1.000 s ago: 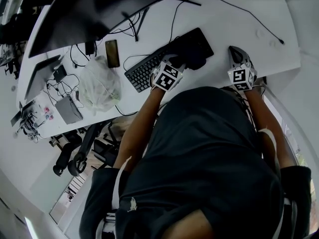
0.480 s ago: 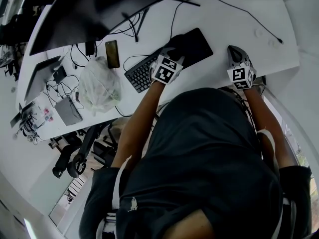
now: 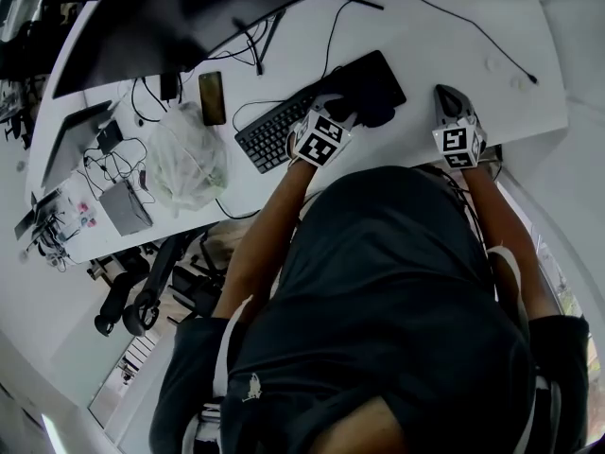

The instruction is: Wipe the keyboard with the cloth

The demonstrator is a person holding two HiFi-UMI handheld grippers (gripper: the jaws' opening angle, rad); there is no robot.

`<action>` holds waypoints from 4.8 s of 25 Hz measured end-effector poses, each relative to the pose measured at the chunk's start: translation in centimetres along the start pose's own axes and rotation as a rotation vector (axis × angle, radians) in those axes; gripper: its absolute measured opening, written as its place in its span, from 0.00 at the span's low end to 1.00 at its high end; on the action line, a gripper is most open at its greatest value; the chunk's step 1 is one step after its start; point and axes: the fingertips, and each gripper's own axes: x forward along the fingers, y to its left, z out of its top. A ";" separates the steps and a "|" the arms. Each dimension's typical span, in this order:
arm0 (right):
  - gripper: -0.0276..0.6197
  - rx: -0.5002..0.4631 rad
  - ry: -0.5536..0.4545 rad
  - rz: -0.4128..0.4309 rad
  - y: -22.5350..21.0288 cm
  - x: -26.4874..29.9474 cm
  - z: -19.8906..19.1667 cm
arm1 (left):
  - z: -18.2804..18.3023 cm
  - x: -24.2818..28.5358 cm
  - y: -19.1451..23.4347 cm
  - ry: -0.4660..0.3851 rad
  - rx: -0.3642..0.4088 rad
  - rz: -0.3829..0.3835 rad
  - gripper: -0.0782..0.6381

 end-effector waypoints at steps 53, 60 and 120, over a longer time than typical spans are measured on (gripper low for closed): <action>0.06 0.034 0.013 -0.035 -0.5 0.3 0.2 | 4.1 1.5 7.7 -0.135 -0.094 0.060 0.23; 0.06 0.065 0.031 -0.057 -0.9 0.3 0.0 | 4.2 1.5 7.4 -0.129 -0.076 0.039 0.23; 0.06 0.120 0.055 -0.135 -2.2 0.4 0.6 | -8.4 -2.7 -6.9 -0.052 -0.179 -0.191 0.23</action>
